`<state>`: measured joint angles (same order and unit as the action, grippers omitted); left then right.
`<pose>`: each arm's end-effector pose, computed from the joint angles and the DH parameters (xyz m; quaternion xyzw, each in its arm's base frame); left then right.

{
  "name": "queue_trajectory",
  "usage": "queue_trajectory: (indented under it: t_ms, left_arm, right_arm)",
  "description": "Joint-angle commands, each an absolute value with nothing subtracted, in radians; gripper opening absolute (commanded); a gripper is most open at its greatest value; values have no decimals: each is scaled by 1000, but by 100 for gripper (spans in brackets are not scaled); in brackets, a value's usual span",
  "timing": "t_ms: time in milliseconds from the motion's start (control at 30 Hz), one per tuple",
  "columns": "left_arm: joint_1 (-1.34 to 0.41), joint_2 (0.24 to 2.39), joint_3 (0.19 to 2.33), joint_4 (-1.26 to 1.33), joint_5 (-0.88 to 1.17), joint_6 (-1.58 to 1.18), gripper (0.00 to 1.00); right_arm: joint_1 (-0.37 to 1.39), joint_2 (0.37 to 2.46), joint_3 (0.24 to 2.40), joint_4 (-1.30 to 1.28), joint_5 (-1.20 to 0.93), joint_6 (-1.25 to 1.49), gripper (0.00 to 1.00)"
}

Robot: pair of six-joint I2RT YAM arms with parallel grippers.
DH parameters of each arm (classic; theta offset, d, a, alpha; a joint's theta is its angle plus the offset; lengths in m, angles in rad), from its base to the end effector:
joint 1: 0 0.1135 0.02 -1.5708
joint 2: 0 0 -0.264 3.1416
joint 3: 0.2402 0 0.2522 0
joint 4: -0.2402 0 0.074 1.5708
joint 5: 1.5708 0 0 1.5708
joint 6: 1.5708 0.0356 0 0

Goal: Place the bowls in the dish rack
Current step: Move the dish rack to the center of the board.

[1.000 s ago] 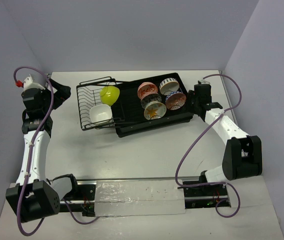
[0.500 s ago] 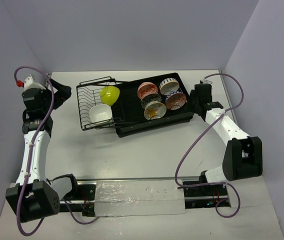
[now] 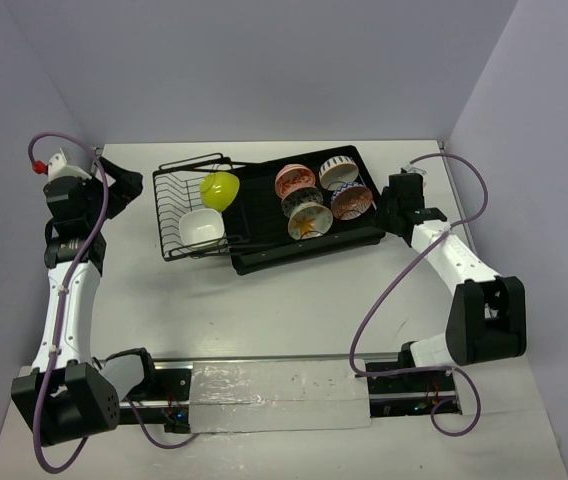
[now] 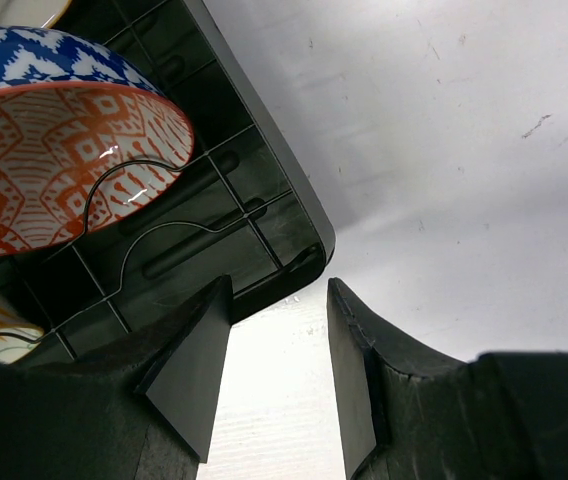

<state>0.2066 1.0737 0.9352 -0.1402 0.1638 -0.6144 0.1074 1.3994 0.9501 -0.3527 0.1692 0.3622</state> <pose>0.2458 0.0456 0.3411 -0.2724 0.7493 -0.1855 0.5744 0.2965 0.0259 0.2429 0.1488 0.9122 0.0107 0.3816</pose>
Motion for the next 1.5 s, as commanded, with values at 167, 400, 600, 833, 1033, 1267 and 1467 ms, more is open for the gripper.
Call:
queue_trajectory:
  t_ms: [167,400,600,833,1033,1267,1467]
  left_arm:
    - [201,1043,954,-120,175,-603,99]
    - [201,1045,951,-115,187,-607,99]
    - [195,1040,950,-114,190,-609,99]
    - [190,1035,950,-114,186,-607,99]
    - [190,1032,950,-114,183,-607,99]
    - [190,1029,948,-115,181,-607,99]
    - [190,1032,948,-114,187,-611,99]
  right_arm:
    - [103,1466,954,-442,156,348,41]
    - [101,1436,910,-457,161,368,20]
    - [101,1396,871,-480,153,387,10]
    - [106,1336,824,-523,169,440,4]
    - [104,1266,793,-578,202,489,4]
    - [104,1215,767,-624,201,526,4]
    - [119,1137,723,-678,233,571,6]
